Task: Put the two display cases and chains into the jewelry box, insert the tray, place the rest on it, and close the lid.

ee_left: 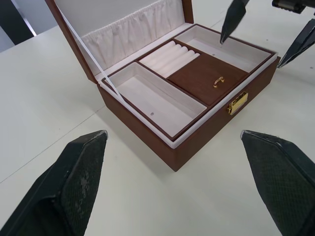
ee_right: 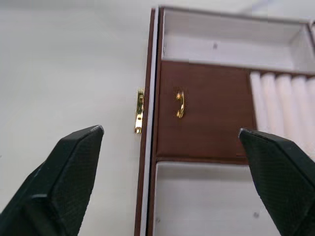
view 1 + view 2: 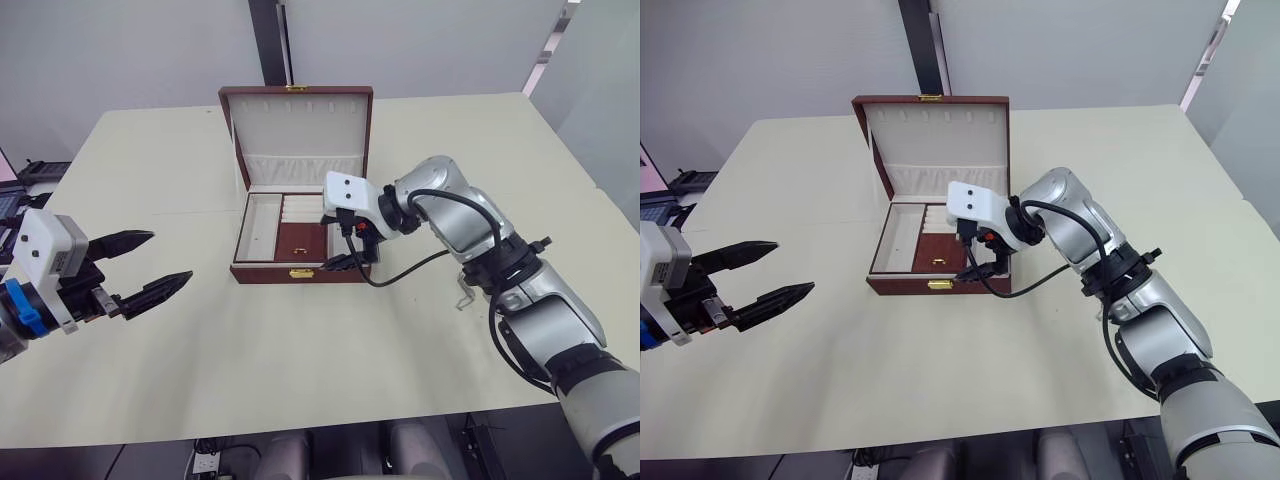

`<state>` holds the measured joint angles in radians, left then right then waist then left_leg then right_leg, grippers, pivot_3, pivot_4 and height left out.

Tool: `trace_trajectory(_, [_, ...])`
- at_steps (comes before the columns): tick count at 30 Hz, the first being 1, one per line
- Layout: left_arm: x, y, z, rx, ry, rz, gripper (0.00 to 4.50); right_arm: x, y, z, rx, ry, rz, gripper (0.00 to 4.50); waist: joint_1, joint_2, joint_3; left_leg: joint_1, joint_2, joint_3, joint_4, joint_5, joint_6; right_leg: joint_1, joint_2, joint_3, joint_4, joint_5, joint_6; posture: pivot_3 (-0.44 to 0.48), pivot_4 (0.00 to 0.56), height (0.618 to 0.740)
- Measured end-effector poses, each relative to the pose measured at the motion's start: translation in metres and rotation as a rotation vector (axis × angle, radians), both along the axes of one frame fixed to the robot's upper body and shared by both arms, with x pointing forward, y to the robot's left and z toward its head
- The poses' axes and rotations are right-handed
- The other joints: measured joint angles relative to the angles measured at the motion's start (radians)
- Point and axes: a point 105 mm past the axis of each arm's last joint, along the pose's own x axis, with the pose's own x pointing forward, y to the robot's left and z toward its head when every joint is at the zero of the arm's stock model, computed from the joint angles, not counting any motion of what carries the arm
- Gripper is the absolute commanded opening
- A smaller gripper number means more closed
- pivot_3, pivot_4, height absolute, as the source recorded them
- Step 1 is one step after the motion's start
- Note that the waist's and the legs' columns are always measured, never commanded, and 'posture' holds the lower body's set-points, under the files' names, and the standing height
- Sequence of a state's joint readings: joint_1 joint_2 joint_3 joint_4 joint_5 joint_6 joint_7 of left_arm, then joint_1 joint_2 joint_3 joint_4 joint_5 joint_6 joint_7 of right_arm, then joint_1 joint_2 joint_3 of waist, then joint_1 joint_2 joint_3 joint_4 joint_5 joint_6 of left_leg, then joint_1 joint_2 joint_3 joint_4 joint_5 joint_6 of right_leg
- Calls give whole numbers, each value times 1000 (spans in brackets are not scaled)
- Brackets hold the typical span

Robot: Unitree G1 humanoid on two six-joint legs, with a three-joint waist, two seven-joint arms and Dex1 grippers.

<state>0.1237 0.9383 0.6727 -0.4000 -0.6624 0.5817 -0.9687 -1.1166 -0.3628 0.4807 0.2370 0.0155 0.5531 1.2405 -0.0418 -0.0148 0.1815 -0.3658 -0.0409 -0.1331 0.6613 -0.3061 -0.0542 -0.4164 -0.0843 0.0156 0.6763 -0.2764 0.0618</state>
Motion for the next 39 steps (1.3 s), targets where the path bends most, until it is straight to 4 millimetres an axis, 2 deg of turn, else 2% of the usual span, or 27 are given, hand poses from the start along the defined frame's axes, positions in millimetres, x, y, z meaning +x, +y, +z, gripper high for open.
trace_trajectory(3, [1,-2,-2,-9,2,-2,4500,1,11,5,99,-26,8,3797,0,0,0,0,0,0,0,0,0,0,0,0,1,0,0,0,150,740])
trace_trajectory(6, [1,-8,-3,-15,-1,-18,4500,8,21,3,164,-12,-41,2785,-1,0,0,0,0,0,0,0,-1,-1,0,0,1,0,0,0,150,740])
trace_trajectory(11, [2,-18,-3,-29,-6,-54,4500,22,32,-15,199,49,-144,1415,-4,0,0,-1,0,1,0,0,-1,-2,0,1,2,0,-1,0,150,740])
trace_trajectory(16, [0,-23,-1,-37,-15,-66,4500,37,31,-27,171,59,-229,132,-8,0,0,-1,0,1,0,0,-1,-3,0,1,2,1,-1,0,150,740])
trace_trajectory(17, [0,-23,-1,-38,-15,-67,4500,39,31,-31,162,67,-241,13,-9,0,0,-1,0,1,0,0,-1,-3,0,1,2,1,-1,0,150,740])
trace_trajectory(19, [0,-24,-2,-39,-12,-68,4500,41,30,-37,144,81,-257,13,-11,0,0,-1,0,1,0,0,-1,-3,0,1,2,1,-1,0,150,740])
trace_trajectory(28, [0,-24,-4,-54,-3,-69,4500,43,32,-38,110,56,-246,13,-15,0,0,-1,0,1,0,0,-1,-3,0,1,2,1,-1,0,150,740])
trace_trajectory(33, [-2,-24,-8,-60,12,-66,4500,40,36,-35,169,42,-223,13,-15,0,0,-1,0,2,0,0,-1,-4,0,1,2,1,-1,0,150,740])
trace_trajectory(35, [-3,-23,-11,-68,16,-59,4500,37,36,-26,224,20,-208,13,-15,0,0,-1,0,1,0,0,-1,-4,0,1,2,1,-1,0,150,740])
trace_trajectory(37, [-4,-22,-15,-74,22,-45,4500,35,31,-9,288,-28,-191,13,-15,0,0,-2,0,2,0,0,-1,-4,0,1,2,1,-1,0,150,740])
trace_trajectory(39, [-6,-17,-19,-86,25,-12,4500,31,16,11,351,-106,-183,13,-13,0,0,-2,0,1,0,0,-1,-4,-1,0,1,1,-1,0,150,740])
